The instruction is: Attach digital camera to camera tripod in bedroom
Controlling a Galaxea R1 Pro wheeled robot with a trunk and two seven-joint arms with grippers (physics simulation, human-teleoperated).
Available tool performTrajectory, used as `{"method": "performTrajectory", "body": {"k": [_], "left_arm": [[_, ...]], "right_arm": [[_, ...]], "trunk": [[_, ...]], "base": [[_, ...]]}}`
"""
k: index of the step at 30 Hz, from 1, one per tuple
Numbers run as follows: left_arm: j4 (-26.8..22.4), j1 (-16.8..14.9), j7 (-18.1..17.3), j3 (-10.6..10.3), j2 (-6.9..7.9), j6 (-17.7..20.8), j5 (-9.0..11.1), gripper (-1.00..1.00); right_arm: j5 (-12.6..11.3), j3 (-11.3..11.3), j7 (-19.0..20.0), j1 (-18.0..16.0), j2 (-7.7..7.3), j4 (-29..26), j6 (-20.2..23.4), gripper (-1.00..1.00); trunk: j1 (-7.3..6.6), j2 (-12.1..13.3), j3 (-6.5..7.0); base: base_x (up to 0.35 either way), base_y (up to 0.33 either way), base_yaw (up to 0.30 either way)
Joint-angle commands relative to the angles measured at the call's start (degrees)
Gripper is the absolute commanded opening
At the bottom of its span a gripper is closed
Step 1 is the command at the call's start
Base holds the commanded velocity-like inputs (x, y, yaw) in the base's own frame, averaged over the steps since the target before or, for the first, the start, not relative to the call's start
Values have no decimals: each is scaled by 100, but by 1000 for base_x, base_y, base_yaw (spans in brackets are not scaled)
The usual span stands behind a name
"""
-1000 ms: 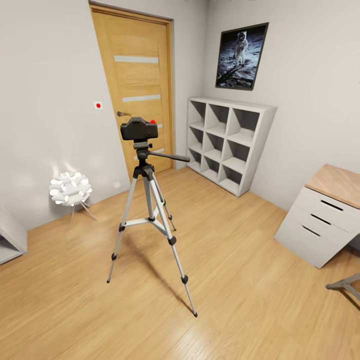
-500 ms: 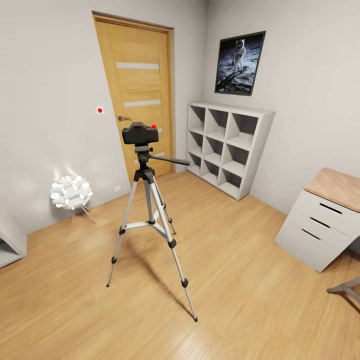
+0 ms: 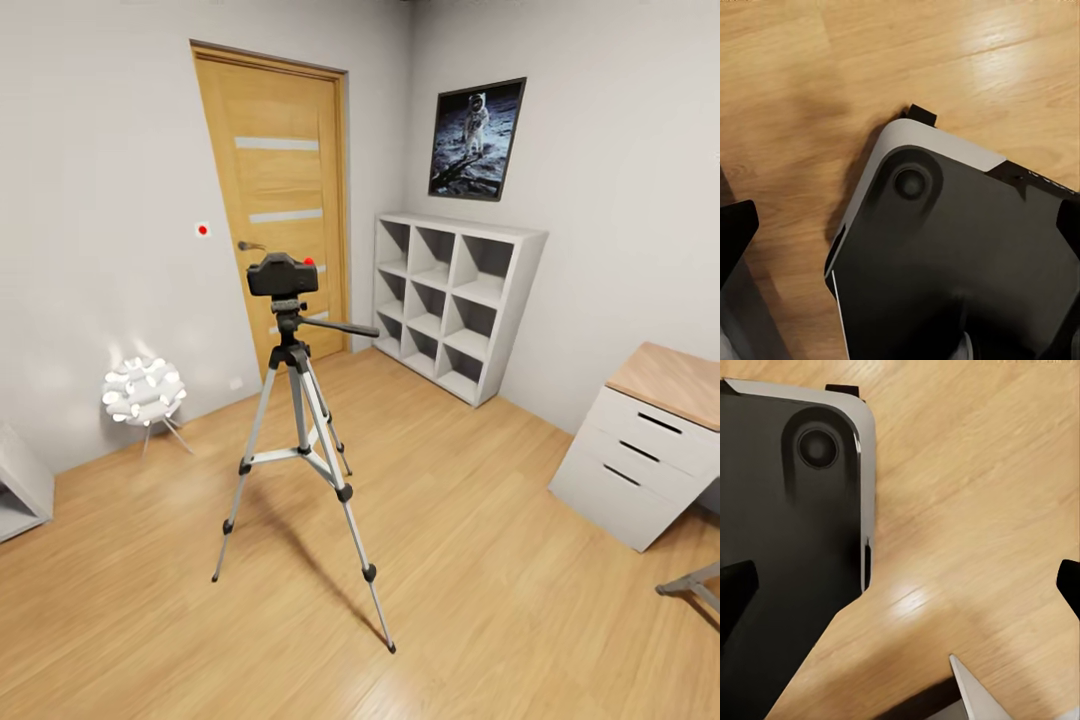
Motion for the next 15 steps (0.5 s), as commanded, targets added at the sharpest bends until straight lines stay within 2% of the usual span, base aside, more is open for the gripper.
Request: {"method": "performTrajectory", "body": {"k": [1, 15], "left_arm": [[-5, -2, 23, -48, 1, 1, 40, 100], [-5, -1, 23, -48, 1, 1, 40, 100]], "right_arm": [[52, -50, 1, -8, -2, 16, -33, 100], [66, -48, 29, -8, -8, 27, -45, 100]], "trunk": [[3, -10, -2], [3, -10, 118]], "base": [[0, 0, 0], [0, 0, 0]]}}
